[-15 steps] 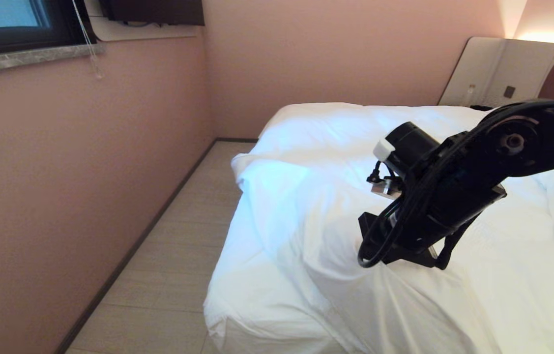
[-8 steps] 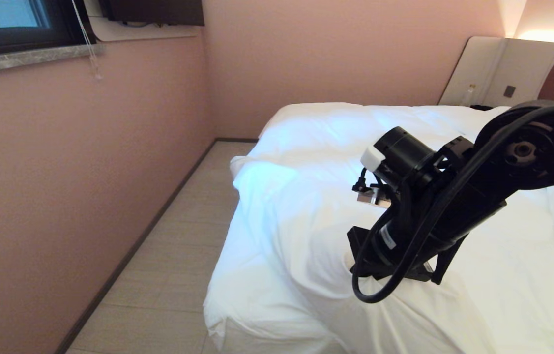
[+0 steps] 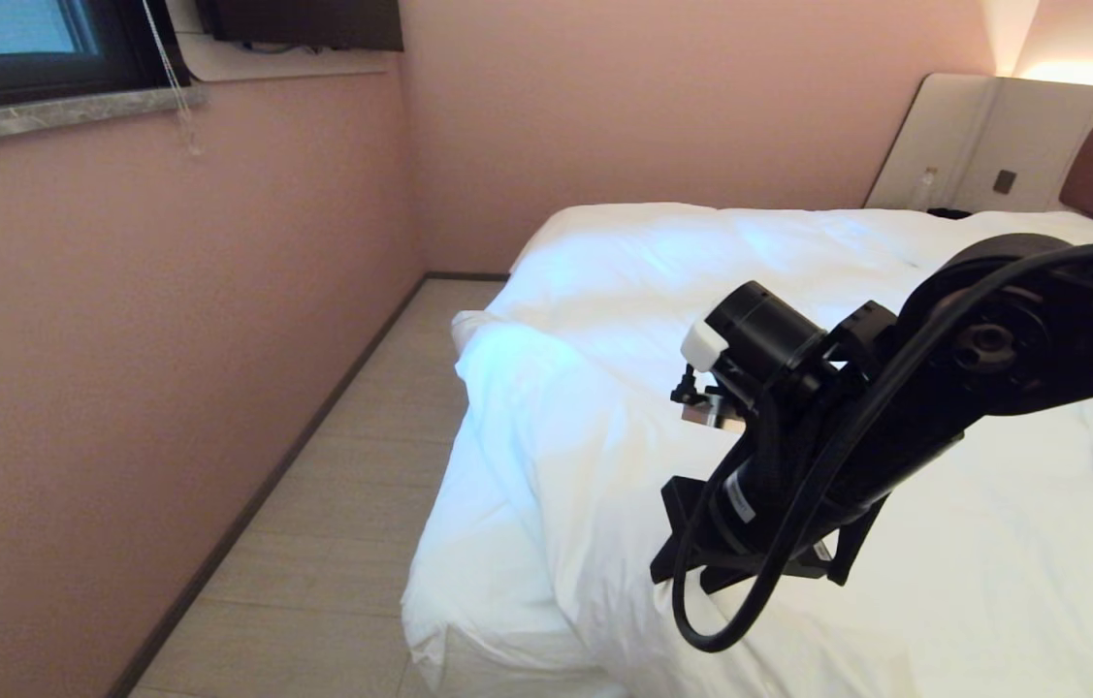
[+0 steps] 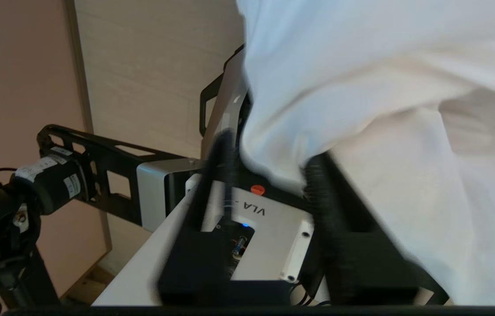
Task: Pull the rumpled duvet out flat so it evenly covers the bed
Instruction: Flatten the corners of the folded blanket
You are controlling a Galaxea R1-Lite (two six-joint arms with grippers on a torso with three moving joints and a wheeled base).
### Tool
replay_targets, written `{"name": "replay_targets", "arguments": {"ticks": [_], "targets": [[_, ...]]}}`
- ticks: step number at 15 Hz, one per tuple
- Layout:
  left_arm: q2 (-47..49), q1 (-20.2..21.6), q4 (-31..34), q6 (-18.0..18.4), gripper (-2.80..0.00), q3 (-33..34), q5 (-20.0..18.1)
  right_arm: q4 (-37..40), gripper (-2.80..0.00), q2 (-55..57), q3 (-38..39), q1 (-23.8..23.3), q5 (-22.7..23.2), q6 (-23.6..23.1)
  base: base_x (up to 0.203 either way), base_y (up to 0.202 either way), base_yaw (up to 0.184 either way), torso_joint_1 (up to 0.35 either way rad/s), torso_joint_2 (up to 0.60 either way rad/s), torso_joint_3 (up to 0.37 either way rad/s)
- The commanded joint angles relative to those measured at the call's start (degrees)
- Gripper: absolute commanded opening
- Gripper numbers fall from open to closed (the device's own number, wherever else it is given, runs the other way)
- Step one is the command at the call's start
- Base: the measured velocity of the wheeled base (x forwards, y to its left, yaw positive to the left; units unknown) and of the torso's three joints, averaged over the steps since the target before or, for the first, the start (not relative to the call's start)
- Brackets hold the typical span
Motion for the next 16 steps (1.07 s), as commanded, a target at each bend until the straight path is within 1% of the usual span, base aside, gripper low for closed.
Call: {"name": "replay_targets", "arguments": {"ticks": [1,5,9,11,13,16], "targets": [[0.01,0.0,-0.02,-0.04,-2.8,0.0,0.02,0.21,0.0,-0.39,-0.05,0.01,-3.21,0.41,0.0,0.0,0.0,0.0,0.0,0.0],[0.01,-0.06,-0.02,-0.04,-2.8,0.0,0.02,0.26,0.0,-5.62,-0.31,-0.45,-3.53,0.55,0.0,0.0,0.0,0.0,0.0,0.0],[0.01,0.0,-0.02,-0.04,-2.8,0.0,0.02,0.52,0.0,-19.02,-0.32,-0.74,-3.7,0.56,0.0,0.0,0.0,0.0,0.0,0.0],[0.01,0.0,-0.02,-0.04,-2.8,0.0,0.02,0.71,0.0,-23.48,-0.15,-0.78,-3.79,0.45,0.0,0.0,0.0,0.0,0.0,0.0],[0.01,0.0,-0.02,-0.04,-2.8,0.0,0.02,0.53,0.0,-22.95,-0.16,-1.46,-3.91,0.42,0.0,0.0,0.0,0.0,0.0,0.0],[0.01,0.0,-0.02,-0.04,-2.8,0.0,0.02,0.07,0.0,-16.95,-0.4,-7.64,-3.92,0.14,0.0,0.0,0.0,0.0,0.0,0.0]]}}
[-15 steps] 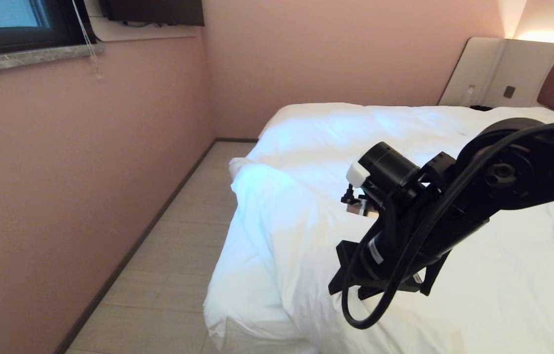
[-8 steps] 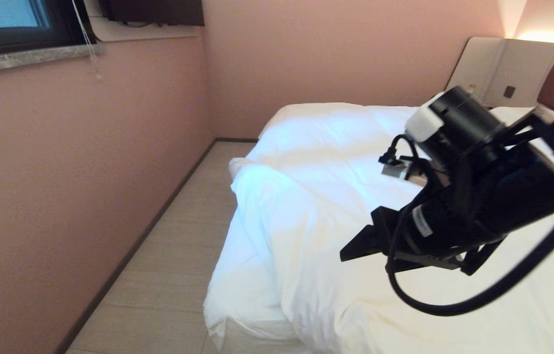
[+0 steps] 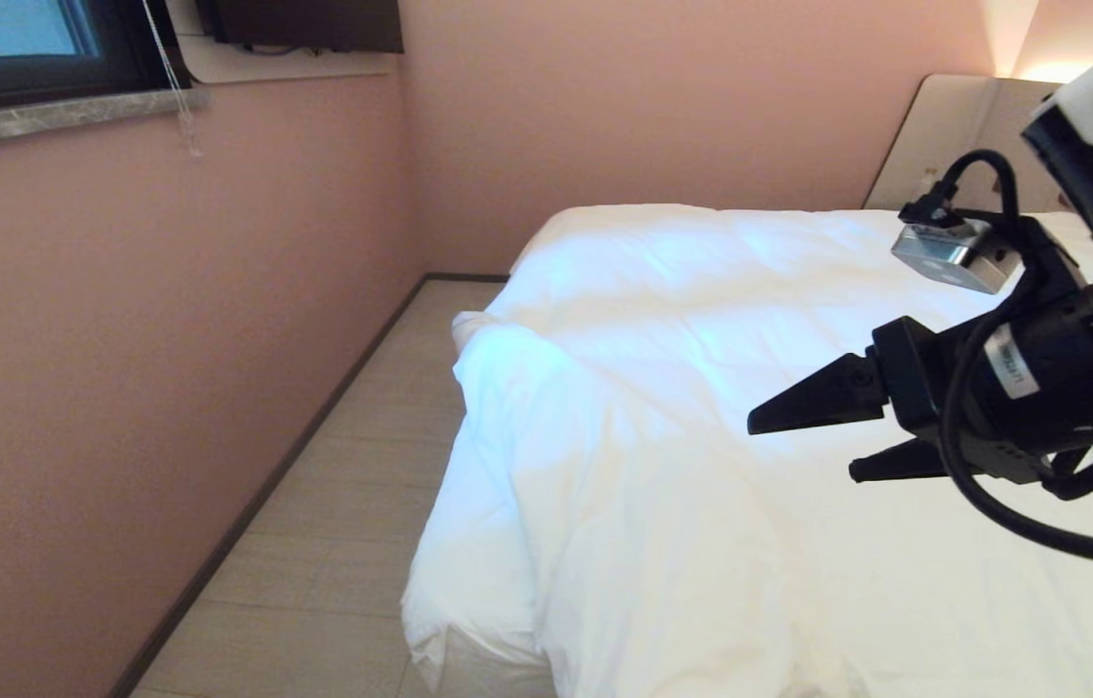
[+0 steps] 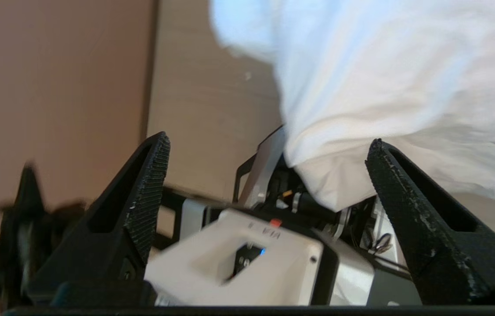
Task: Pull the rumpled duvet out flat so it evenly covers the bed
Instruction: Flatten the corners of the folded blanket
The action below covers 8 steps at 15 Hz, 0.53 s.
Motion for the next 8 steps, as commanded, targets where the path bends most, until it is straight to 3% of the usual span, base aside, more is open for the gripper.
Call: {"name": "replay_targets", "arguments": {"ticks": [1,3,4,8], "targets": [[0.0,0.03,-0.02,-0.03,-2.8,0.0,0.02,-0.5,0.0,4.89,-0.21,-3.83,0.11,0.06,0.0,0.0,0.0,0.0,0.0,0.0],[0.0,0.03,-0.02,-0.03,-2.8,0.0,0.02,-2.55,0.0,9.47,-0.35,-8.22,0.33,-0.04,0.0,0.0,0.0,0.0,0.0,0.0],[0.0,0.03,-0.02,0.02,-2.8,0.0,0.02,-4.12,-2.8,11.76,-0.37,-10.3,0.52,-0.04,0.0,0.0,0.0,0.0,0.0,0.0],[0.0,0.03,-0.02,-0.03,-2.8,0.0,0.02,-10.51,-2.8,16.53,-0.37,-14.0,0.77,0.54,0.0,0.0,0.0,0.0,0.0,0.0]]}}
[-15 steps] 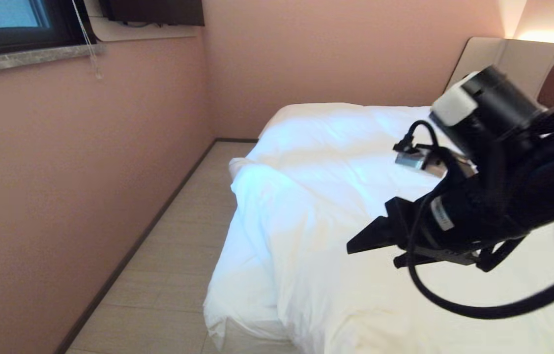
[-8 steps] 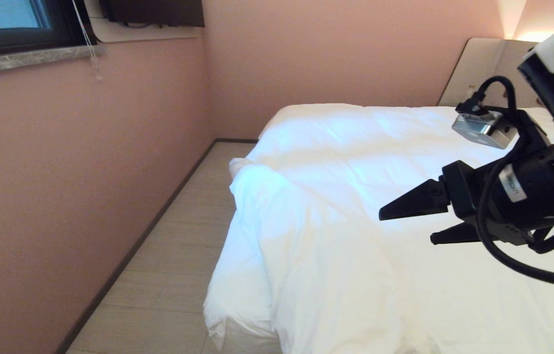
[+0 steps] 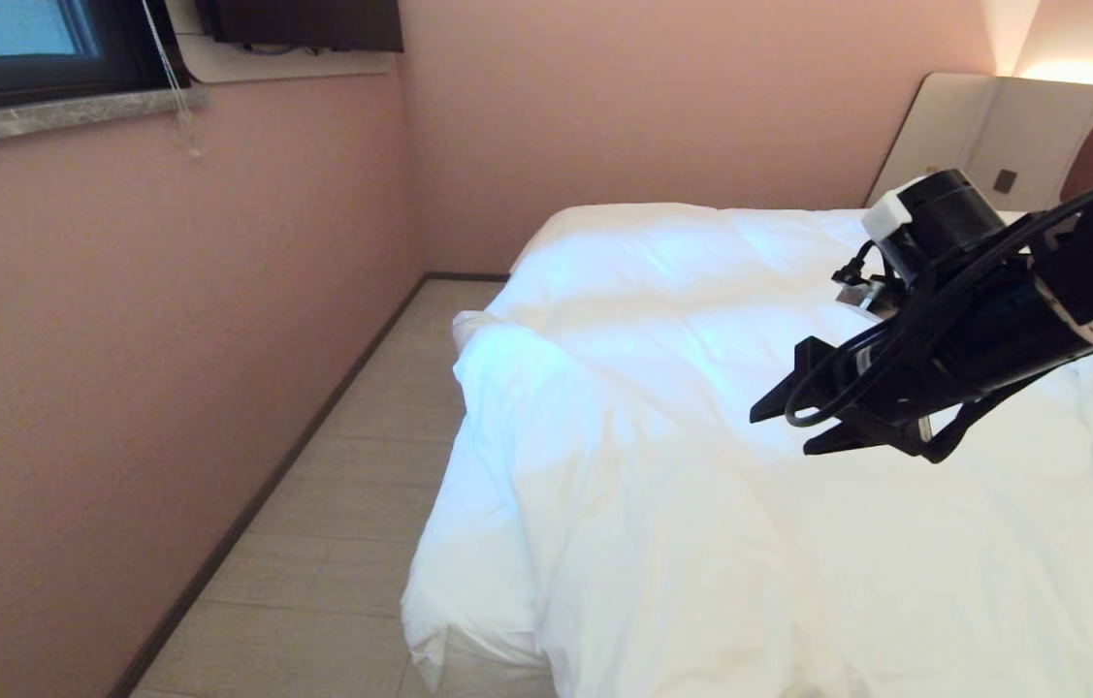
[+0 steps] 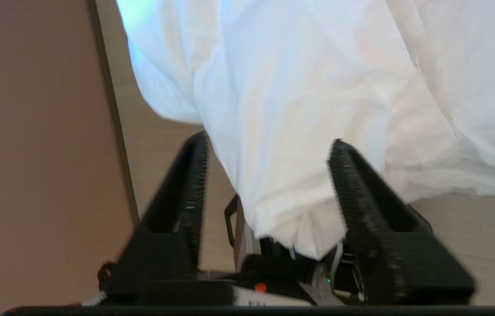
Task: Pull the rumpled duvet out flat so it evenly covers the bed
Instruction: Flatten the corners of the folded blanket
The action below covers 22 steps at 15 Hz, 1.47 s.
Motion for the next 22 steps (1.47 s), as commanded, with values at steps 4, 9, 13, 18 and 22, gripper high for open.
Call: {"name": "replay_targets", "arguments": {"ticks": [4,9,13,18,22], "targets": [[0.02,0.0,0.0,-0.03,-2.8,0.0,0.05,-3.12,-2.8,2.3,0.08,-0.8,-0.36,0.36,0.0,0.0,0.0,0.0,0.0,0.0],[0.02,0.0,0.0,-0.03,-2.8,0.0,0.05,-7.33,-2.8,2.28,-1.17,-2.32,-2.52,1.82,0.0,0.0,0.0,0.0,0.0,0.0],[0.02,0.0,0.0,-0.03,-2.8,0.0,0.05,-6.82,-2.8,5.39,-1.83,-4.24,-5.73,-1.77,0.0,0.0,0.0,0.0,0.0,0.0],[0.02,0.0,0.0,-0.03,-2.8,0.0,0.05,-6.93,-2.8,17.57,-8.72,-6.45,-5.64,-2.4,0.0,0.0,0.0,0.0,0.0,0.0],[0.02,-0.08,0.0,-0.03,-2.8,0.0,0.05,-6.82,-2.8,20.49,-10.73,-6.69,-5.37,-2.45,0.0,0.0,0.0,0.0,0.0,0.0]]}}
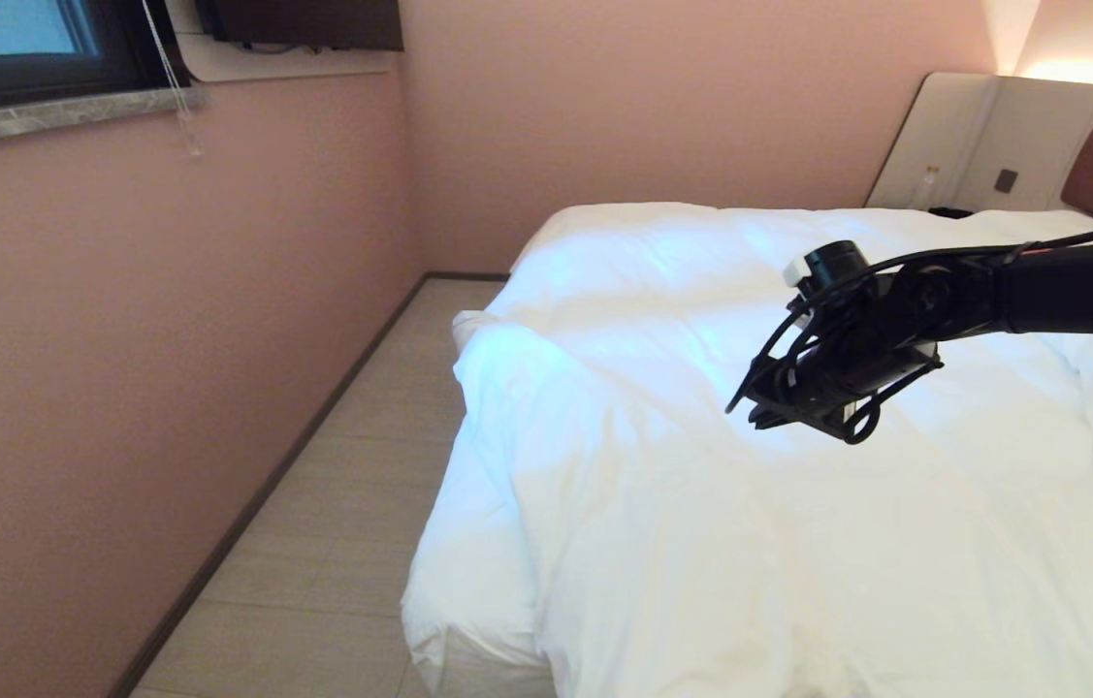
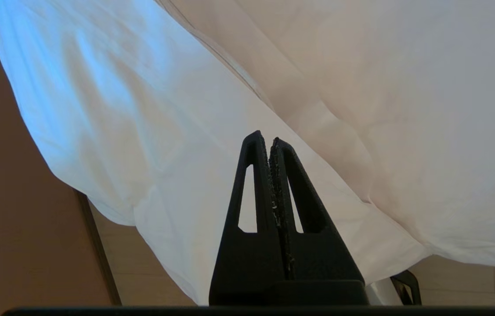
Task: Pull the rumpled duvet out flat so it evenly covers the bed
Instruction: Flatten the corners of the folded blanket
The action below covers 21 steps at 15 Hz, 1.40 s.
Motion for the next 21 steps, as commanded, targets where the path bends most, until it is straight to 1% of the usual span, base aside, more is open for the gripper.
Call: {"name": "replay_targets", "arguments": {"ticks": [1,3,4,7,10,12,14,15,16,17,18,19,20,21], "targets": [[0.02,-0.03,-0.02,-0.03,-2.8,0.0,0.02,0.32,-2.8,1.59,-0.18,-0.15,0.13,0.11,0.0,0.0,0.0,0.0,0.0,0.0],[0.02,0.0,-0.02,-0.03,-2.8,0.0,0.02,0.32,-2.8,1.68,0.26,-0.24,0.13,0.02,0.0,0.0,0.0,0.0,0.0,0.0],[0.02,0.0,-0.02,-0.03,-2.8,0.0,0.02,0.32,0.0,2.32,0.41,-0.17,0.19,0.02,0.0,0.0,0.0,0.0,0.0,0.0],[0.02,0.0,-0.02,-0.03,-2.8,0.0,0.02,0.29,0.0,3.73,0.14,-0.09,0.22,-0.17,0.0,0.0,0.0,0.0,0.0,0.0],[0.02,0.0,-0.02,-0.03,-2.8,0.0,0.02,0.4,0.0,4.76,0.43,-0.07,1.36,-1.83,0.0,0.0,0.0,0.0,0.0,0.0],[0.02,0.0,-0.02,-0.03,-2.8,0.0,0.02,0.38,0.0,5.31,1.04,-0.07,3.76,-4.87,0.0,0.0,0.0,0.0,0.0,0.0],[0.02,0.0,-0.02,-0.03,-2.8,0.0,0.02,0.4,0.0,5.46,1.14,-0.5,8.64,-10.69,0.0,0.0,0.0,0.0,0.0,0.0],[0.02,0.0,-0.02,-0.03,-2.8,0.0,0.02,0.55,0.0,5.34,1.15,-1.25,10.19,-12.24,0.0,0.0,0.0,0.0,0.0,0.0],[0.02,-0.01,-0.02,-0.03,-2.8,0.0,0.02,0.98,0.0,5.23,1.09,-3.03,15.83,-17.01,0.0,0.0,0.0,0.0,0.0,0.0],[0.02,0.0,-0.02,-0.03,-2.8,0.0,0.02,2.08,0.0,5.35,0.83,-5.68,21.6,-23.56,0.0,0.0,0.0,0.0,0.0,0.0],[0.02,-0.08,-0.02,-0.03,-2.8,0.0,0.02,3.46,0.0,5.86,0.37,-7.53,24.99,-28.47,0.0,0.0,0.0,0.0,0.0,0.0],[0.02,-0.05,-0.02,-0.03,-2.8,0.0,0.02,4.53,0.0,6.77,-0.3,-8.71,25.95,-32.52,0.0,0.0,0.0,0.0,0.0,0.0],[0.02,0.0,-0.02,-0.03,-2.8,0.0,0.02,6.79,0.0,8.29,-1.83,-10.68,26.59,-37.99,0.0,0.0,0.0,0.0,0.0,0.0],[0.02,0.0,-0.02,-0.03,-2.8,0.0,0.02,9.31,0.0,9.72,-3.61,-12.05,26.92,-42.08,0.0,0.0,0.0,0.0,0.0,0.0]]}}
